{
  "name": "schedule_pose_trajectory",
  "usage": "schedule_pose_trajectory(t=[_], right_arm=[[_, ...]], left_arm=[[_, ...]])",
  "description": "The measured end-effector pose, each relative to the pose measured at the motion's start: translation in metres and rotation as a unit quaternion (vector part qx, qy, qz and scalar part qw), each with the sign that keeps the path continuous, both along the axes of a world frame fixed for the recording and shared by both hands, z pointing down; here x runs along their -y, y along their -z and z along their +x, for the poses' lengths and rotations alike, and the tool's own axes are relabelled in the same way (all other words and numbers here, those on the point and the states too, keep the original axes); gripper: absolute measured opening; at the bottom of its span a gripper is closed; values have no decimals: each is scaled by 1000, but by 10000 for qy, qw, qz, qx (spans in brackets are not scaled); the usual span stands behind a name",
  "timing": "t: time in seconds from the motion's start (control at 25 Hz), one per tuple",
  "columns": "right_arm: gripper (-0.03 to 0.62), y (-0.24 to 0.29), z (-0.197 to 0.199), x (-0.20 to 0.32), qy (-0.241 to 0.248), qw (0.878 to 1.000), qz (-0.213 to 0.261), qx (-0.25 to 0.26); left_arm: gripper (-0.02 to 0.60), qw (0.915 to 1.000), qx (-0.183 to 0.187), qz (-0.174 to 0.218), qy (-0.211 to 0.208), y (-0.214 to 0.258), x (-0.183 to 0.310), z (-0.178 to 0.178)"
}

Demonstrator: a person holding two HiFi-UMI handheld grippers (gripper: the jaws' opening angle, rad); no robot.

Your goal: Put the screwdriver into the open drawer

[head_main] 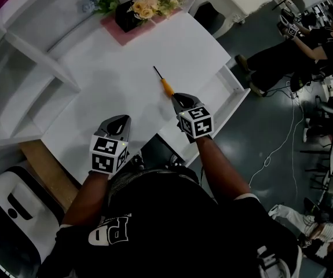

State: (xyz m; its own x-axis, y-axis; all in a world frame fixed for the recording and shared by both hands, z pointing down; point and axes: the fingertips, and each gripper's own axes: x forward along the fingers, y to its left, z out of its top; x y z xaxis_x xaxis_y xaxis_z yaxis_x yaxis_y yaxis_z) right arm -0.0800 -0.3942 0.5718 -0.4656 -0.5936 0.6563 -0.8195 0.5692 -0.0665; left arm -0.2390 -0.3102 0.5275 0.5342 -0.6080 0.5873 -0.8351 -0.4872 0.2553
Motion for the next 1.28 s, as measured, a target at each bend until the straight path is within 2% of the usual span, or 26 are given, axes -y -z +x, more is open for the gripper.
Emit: schedule_pose_trajectory(t=[0.28,0.88,1.08,1.28], right_arm=[[83,-28,-8,31,34,9991,-258,-321],[95,-72,-15,76,156,9944,-631,-834],[117,-89,-12,79,141,9905,-948,-987],[124,-98,-13,77,156,9874,-1177,-1043]], left_arm=[[11,9999,8,-120,124,-7,-1,-14],[11,9987,-18,-368,337,-23,0,-30],[11,9968,-332,-508,511,-19,0,-33],[11,9964,-352,-495,591,-19,1,-37]])
